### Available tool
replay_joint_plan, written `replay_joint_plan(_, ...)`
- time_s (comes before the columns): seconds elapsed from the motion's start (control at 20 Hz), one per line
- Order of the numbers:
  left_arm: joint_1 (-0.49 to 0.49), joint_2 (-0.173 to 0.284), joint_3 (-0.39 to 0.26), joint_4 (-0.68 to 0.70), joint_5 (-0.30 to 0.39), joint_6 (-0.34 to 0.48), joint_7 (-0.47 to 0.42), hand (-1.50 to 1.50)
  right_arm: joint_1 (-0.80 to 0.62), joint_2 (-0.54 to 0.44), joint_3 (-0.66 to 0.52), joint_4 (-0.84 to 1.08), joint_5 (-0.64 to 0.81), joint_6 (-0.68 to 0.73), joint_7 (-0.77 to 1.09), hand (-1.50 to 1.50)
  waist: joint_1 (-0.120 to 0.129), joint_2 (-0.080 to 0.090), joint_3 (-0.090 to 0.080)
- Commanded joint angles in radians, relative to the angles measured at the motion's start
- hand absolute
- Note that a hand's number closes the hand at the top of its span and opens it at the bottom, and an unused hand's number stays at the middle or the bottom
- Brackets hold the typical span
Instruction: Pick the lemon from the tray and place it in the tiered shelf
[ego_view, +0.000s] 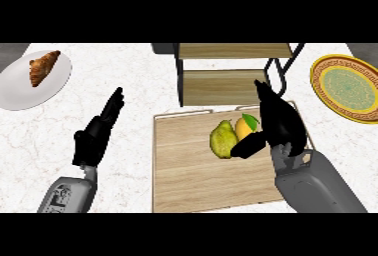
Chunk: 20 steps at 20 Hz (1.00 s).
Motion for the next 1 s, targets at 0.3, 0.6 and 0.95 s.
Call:
replay_joint_plan(0.3,-0.018,-0.006,0.042,0.052,-0.011,-0.024,-0.036,0.0,0.047,0.108,-0.019,0.097,0.123,0.006,0.006,-1.5,-0.001,0.001,0.0)
replay_joint_plan(0.6,0.05,-0.025,0.015,-0.082,-0.021,-0.036,0.027,0.0,0.068,0.105,-0.101,0.124,0.133,0.05,-0.093,-1.5,0.002,0.0,0.0)
replay_joint_plan(0.95,-0.031,-0.025,0.064,-0.006,-0.015,-0.058,0.03,0.0,0.023,0.153,-0.167,0.297,0.165,0.013,-0.199,-1.5,0.002,0.002,0.0)
